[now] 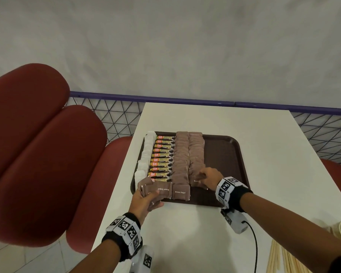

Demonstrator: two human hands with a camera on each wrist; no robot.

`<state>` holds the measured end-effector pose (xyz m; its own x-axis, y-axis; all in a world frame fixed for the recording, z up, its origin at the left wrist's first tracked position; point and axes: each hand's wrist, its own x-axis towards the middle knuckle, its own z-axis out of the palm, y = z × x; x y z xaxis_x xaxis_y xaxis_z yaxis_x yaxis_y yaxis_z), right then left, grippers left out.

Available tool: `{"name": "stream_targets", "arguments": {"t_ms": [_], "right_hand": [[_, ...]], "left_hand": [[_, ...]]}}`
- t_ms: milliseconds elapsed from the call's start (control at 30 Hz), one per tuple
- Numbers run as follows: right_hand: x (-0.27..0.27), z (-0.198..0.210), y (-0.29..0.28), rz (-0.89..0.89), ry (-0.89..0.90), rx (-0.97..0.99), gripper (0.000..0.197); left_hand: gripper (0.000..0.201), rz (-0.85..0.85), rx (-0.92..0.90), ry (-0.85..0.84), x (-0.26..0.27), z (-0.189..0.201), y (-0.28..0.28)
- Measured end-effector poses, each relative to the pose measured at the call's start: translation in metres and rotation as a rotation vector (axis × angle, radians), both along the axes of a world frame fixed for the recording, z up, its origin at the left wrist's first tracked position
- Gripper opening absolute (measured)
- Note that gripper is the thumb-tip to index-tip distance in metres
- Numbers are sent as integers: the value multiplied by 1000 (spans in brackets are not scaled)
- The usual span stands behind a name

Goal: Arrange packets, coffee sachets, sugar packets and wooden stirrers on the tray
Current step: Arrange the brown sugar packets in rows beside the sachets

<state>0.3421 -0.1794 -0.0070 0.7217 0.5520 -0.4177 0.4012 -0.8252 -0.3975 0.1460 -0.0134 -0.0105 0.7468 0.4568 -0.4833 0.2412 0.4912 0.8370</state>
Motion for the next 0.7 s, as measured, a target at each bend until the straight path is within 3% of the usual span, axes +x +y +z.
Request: {"name": "stream_targets", "arguments": {"t_ms": [267,567,700], "right_hand": [[-3,-6,11,78,-52,-46,33],[-11,-11,14,205,-388,-101,54],[-21,-5,13,234,-472,27,45]], "left_hand": [[47,8,-7,-15,-1,-2,2],[49,9,-15,-35,3,-2,2],[53,-4,-18,-45,5,-1,0]]}}
